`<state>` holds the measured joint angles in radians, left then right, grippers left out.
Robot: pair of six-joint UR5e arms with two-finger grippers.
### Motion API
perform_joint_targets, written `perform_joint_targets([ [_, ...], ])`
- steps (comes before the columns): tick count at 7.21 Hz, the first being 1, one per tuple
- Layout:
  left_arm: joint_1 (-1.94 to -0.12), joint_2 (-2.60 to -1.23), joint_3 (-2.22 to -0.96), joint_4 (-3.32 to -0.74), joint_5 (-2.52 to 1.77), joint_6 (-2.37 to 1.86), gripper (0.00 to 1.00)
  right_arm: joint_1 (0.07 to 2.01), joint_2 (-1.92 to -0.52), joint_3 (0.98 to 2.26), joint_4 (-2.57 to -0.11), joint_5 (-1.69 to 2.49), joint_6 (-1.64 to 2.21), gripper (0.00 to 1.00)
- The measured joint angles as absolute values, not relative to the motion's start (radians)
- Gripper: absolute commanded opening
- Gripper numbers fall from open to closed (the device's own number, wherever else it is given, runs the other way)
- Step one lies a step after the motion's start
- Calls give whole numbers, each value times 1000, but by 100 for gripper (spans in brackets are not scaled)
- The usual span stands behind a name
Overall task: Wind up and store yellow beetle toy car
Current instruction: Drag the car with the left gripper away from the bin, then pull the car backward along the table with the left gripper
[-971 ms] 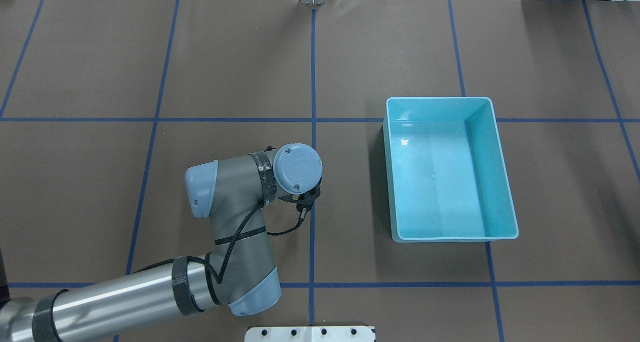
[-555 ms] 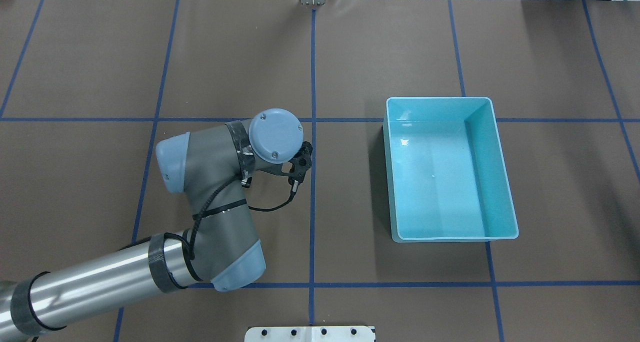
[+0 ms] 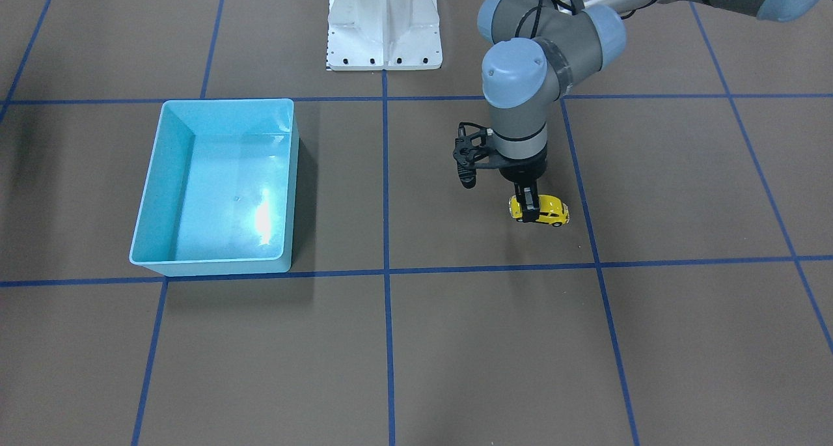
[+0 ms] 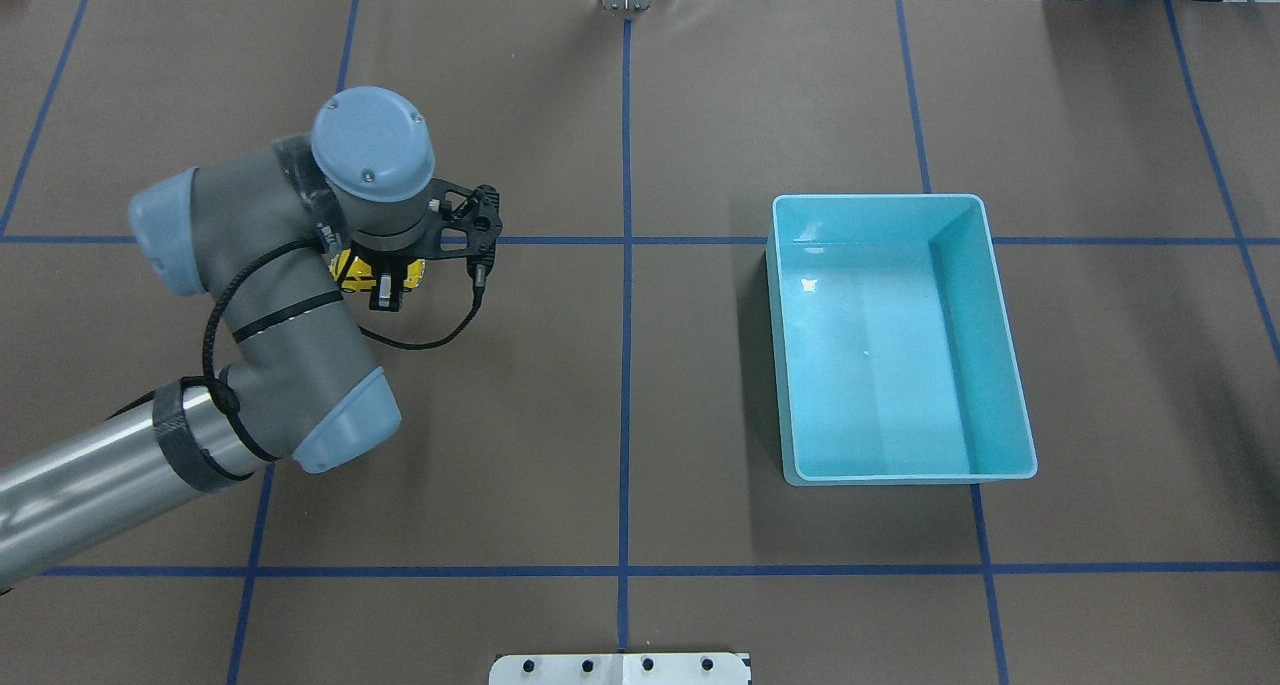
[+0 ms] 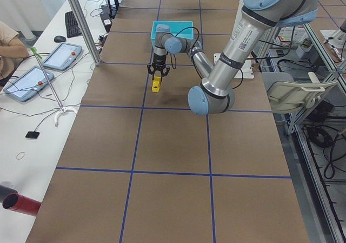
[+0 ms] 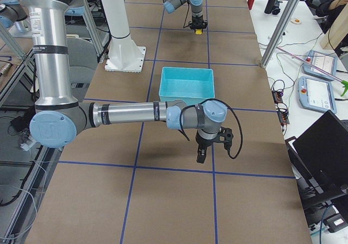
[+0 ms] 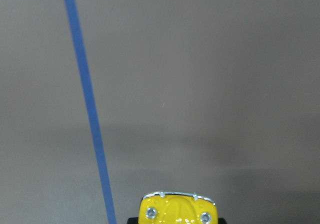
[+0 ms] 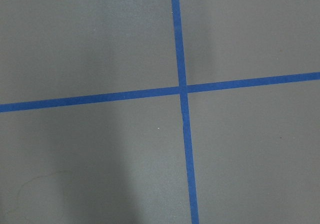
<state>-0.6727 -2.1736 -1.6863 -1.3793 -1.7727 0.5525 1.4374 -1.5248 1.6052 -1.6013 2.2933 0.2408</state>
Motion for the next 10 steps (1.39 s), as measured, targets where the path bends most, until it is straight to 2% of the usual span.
perform_joint_targets([
  [4, -736, -2044, -1694, -1533, -1887, 665, 2, 1437, -1525, 1606, -1601, 2293, 241, 100],
  [10, -737, -2016, -1657, -1611, -1922, 590, 2, 1437, -1525, 1605, -1601, 2293, 240, 100],
])
